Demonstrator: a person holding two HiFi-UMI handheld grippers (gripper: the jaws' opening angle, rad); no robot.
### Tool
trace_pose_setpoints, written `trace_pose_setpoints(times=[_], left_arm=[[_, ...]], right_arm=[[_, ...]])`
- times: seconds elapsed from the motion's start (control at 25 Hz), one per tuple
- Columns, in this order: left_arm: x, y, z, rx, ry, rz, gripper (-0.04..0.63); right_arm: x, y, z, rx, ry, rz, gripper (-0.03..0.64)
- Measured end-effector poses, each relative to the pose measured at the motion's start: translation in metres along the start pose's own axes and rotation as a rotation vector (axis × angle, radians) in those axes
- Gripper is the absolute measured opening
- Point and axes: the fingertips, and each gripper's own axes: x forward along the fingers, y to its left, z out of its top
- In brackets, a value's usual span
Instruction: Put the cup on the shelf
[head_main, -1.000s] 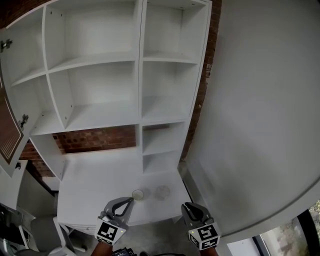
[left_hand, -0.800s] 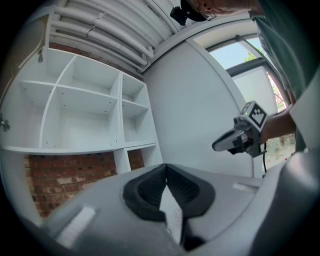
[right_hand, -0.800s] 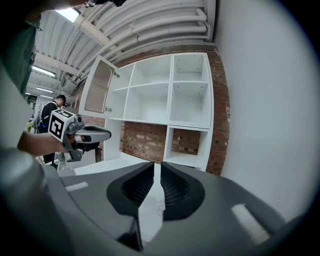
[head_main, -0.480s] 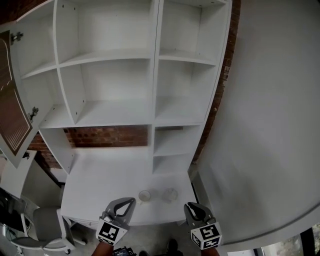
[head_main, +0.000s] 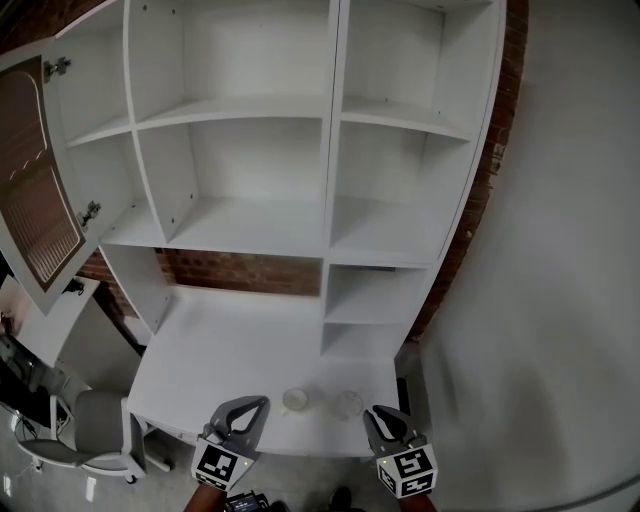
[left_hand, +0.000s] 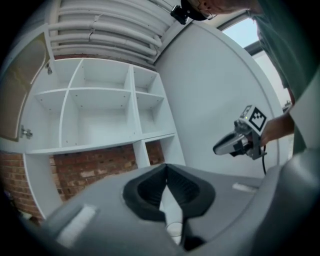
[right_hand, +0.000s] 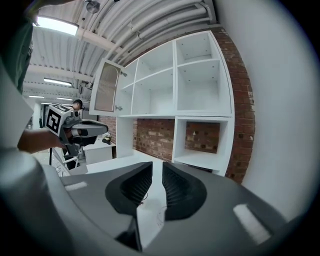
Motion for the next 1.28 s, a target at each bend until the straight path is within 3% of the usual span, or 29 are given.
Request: trace_pose_setpoints(times=[0.36, 0.64, 0.96, 1.28], left_arm=[[0.041, -0.01, -0.022, 0.004, 0.091, 0.095, 0.002], [0.047, -0.02, -0.047, -0.029, 0.156, 0.153, 0.002], [0.045, -0.013, -0.087, -0.058, 0.221, 0.136, 0.002], [0.067, -0.009, -0.124, -0.079, 0.253, 0.055, 0.002]], right_arm=[[0.034, -0.047, -0.035, 0.013, 0.051, 0.098, 0.084], [0.061, -0.054, -0.075, 0.028, 0.119, 0.157, 0.101], [0.093, -0.044, -0.145, 0.086, 0.257, 0.134, 0.148], [0.116, -0.044, -0.23, 0.129, 0.42, 0.058, 0.184]])
